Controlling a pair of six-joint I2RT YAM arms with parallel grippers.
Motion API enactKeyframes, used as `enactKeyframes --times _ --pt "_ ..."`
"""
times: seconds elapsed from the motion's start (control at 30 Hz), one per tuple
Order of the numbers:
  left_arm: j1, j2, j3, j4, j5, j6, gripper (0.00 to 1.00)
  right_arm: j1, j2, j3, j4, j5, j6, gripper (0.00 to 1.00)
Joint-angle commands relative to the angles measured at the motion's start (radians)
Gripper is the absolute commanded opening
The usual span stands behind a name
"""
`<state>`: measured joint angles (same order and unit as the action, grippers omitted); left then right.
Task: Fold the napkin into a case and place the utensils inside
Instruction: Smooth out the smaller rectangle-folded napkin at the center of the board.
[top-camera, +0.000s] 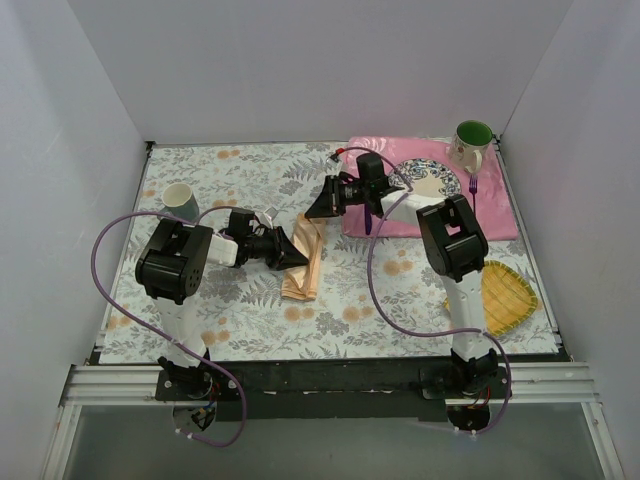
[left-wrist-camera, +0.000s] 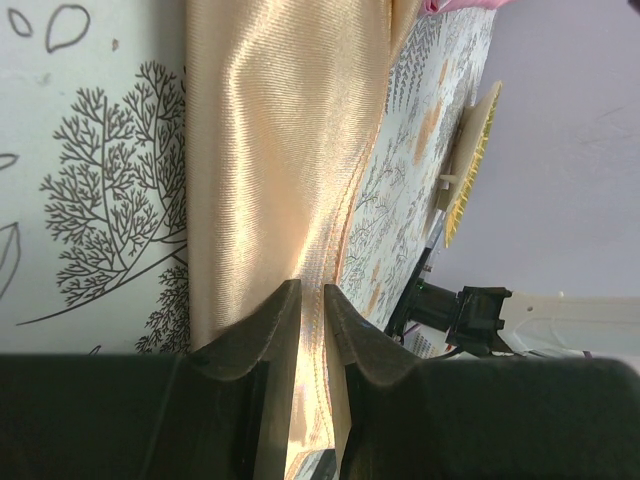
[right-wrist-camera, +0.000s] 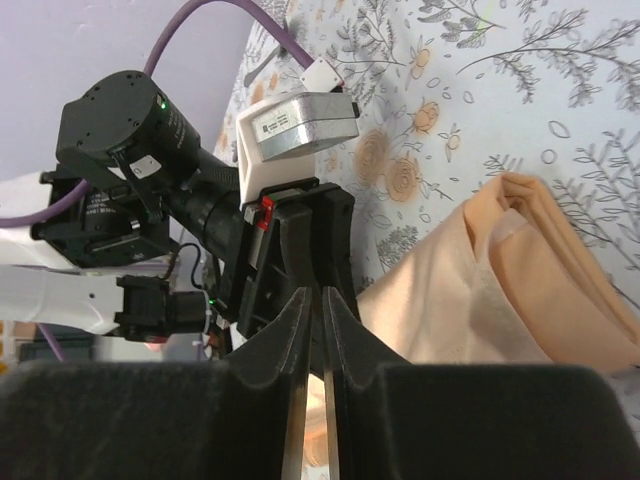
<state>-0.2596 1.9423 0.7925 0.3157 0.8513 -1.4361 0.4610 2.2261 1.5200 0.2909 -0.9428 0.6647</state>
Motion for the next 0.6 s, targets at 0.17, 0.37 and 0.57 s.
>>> enactKeyframes --times 0.17,0.37,0.57 --pt "-0.004 0.052 -0.061 -0.185 -0.207 0.092 0.18 0.039 0.079 0.041 0.134 0.068 0.207 0.14" --pt "-0.003 0.050 -0.070 -0.188 -0.207 0.095 0.18 0.038 0.188 0.055 0.088 0.105 0.176 0.62" --pt "-0.003 0.066 -0.056 -0.202 -0.205 0.106 0.18 0.033 0.219 0.046 0.151 0.052 0.235 0.99"
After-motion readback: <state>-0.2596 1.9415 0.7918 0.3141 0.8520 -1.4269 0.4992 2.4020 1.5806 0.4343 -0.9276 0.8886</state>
